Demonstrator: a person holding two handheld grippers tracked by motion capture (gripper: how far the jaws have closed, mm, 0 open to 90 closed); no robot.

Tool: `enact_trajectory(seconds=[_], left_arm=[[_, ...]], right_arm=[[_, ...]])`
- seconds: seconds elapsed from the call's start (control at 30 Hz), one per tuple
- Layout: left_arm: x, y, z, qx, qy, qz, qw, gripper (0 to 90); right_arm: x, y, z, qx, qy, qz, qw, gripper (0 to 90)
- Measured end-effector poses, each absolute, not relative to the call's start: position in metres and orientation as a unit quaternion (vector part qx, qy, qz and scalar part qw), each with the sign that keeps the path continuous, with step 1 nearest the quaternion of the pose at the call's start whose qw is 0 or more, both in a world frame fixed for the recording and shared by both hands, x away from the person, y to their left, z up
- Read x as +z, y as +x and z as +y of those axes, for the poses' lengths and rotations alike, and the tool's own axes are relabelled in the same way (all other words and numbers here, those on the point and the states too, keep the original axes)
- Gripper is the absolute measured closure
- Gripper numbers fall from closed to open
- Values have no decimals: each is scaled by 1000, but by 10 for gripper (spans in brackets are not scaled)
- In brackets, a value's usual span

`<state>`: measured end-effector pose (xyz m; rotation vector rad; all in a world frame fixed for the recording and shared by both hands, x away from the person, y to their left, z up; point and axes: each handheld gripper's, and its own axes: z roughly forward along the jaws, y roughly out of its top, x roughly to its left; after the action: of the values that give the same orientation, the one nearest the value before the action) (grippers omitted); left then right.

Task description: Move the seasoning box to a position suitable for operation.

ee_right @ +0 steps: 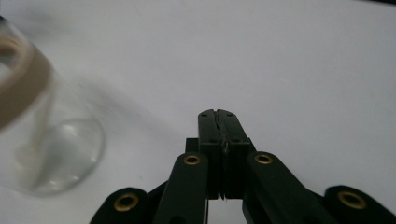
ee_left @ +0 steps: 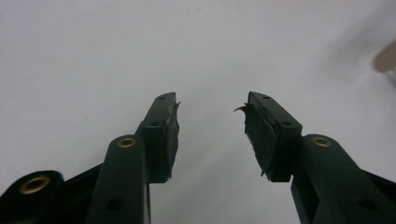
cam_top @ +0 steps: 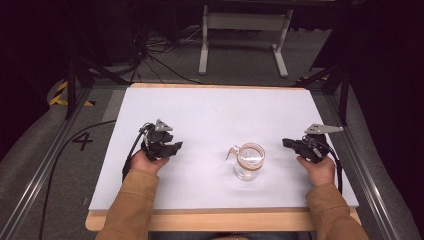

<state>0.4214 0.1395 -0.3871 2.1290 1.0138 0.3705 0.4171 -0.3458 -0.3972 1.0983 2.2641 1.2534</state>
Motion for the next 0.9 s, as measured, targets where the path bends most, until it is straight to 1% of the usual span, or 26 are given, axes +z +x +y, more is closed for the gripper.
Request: enact_trajectory(seconds=[0.07,0.13,0.17,0.2,0.23,0.33,0.43,0.47,0.53,0.6,0.67,0.73,0.9], left_arm=[[-376,419,142,151,821,397,381,557],[-367,419,147,132,808,409,403,563],[-364,419,150,128,802,410,414,539],[-361,418,151,112,797,418,421,494],[-359,416,152,104,800,415,422,517],[-353,411,150,125,802,397,429,522],[-347,405,145,126,806,375,439,526],[-345,403,143,129,809,368,440,533],[-343,400,140,128,810,363,442,602],[-340,397,136,119,815,351,445,618],[-340,395,129,106,822,343,442,664],[-341,394,123,104,830,335,435,705],[-343,393,114,96,840,321,426,717]], right_arm=[[-391,415,-342,455,374,793,158,897],[-388,411,-338,456,367,796,153,896],[-387,409,-337,457,363,797,153,896],[-386,407,-335,455,360,800,155,895],[-385,405,-333,452,358,802,156,896],[-383,400,-330,450,349,807,158,896],[-383,399,-327,449,347,809,154,896],[-384,398,-326,450,347,809,150,896],[-385,398,-322,452,344,811,144,895],[-386,398,-318,448,339,815,143,895],[-388,398,-313,448,333,818,138,895],[-391,397,-305,442,327,824,135,895],[-398,397,-294,431,316,835,131,894]])
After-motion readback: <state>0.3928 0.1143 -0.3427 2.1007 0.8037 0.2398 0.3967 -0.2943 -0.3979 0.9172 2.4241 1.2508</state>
